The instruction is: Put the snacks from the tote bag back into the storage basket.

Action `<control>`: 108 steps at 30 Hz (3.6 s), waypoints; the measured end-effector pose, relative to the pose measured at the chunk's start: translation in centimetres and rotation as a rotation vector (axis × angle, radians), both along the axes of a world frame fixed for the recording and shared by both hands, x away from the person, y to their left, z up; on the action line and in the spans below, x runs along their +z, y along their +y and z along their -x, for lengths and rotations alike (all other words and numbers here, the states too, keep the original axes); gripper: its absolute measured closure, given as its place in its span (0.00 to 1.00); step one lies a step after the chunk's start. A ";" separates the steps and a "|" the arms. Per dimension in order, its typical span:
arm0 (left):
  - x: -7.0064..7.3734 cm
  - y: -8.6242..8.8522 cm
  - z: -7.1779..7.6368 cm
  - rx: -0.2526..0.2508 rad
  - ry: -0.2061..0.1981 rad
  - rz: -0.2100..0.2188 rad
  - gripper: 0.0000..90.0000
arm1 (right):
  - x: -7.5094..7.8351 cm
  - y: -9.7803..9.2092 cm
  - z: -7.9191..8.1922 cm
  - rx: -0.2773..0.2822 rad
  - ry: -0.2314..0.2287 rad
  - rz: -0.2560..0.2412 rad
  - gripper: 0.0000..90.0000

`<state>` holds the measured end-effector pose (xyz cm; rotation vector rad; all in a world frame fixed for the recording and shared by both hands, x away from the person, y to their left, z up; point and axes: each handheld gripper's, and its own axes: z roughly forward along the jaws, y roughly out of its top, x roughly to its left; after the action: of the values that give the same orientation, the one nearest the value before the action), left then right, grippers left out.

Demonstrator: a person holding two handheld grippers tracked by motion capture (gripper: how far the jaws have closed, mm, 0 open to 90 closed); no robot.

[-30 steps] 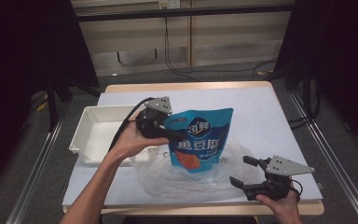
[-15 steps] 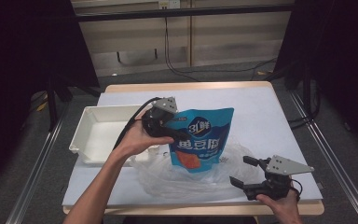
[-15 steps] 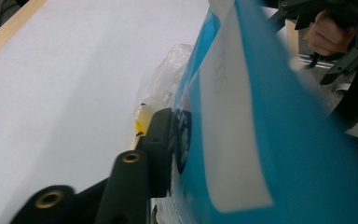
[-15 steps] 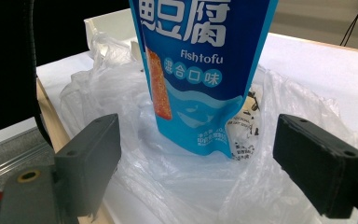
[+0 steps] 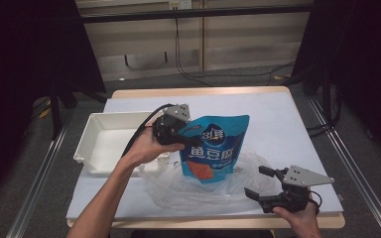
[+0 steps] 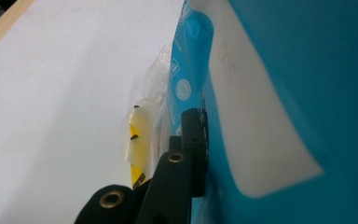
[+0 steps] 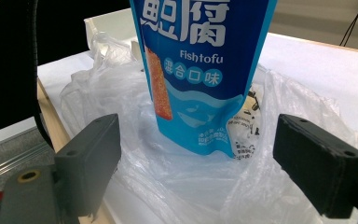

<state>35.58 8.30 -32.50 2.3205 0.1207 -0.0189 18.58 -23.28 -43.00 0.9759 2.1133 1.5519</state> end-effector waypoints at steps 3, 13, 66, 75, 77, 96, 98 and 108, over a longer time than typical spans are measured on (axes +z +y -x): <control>0.0 0.0 -0.1 0.006 0.005 -0.001 1.00 | 0.0 0.0 0.0 -0.004 -0.001 0.000 0.16; 0.4 -0.9 -1.0 0.037 0.042 0.009 1.00 | 0.0 -0.2 0.0 -0.017 -0.005 -0.004 0.15; 8.7 2.4 -0.3 0.019 -0.013 0.051 1.00 | 0.2 -0.3 0.2 -0.021 -0.033 -0.021 0.14; 9.8 3.1 -0.9 0.013 -0.001 0.093 1.00 | 0.2 -0.3 0.2 -0.025 -0.034 -0.020 0.14; 10.1 3.2 -1.0 0.026 -0.001 0.096 1.00 | 0.2 -0.3 0.2 -0.025 -0.034 -0.020 0.14; 12.5 5.8 -3.8 0.112 -0.008 0.104 1.00 | 0.2 -0.3 0.1 -0.012 -0.030 -0.025 0.13; 12.7 6.1 -4.1 0.117 -0.024 0.087 1.00 | 0.2 -0.3 0.2 -0.016 -0.031 -0.025 0.13; 13.2 8.2 -4.6 0.181 -0.051 0.102 1.00 | 0.2 -0.4 0.2 -0.019 -0.033 -0.024 0.14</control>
<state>40.16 16.55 -19.31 2.1985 0.2967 0.1227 18.40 -23.69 -42.81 0.9691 2.0617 1.5765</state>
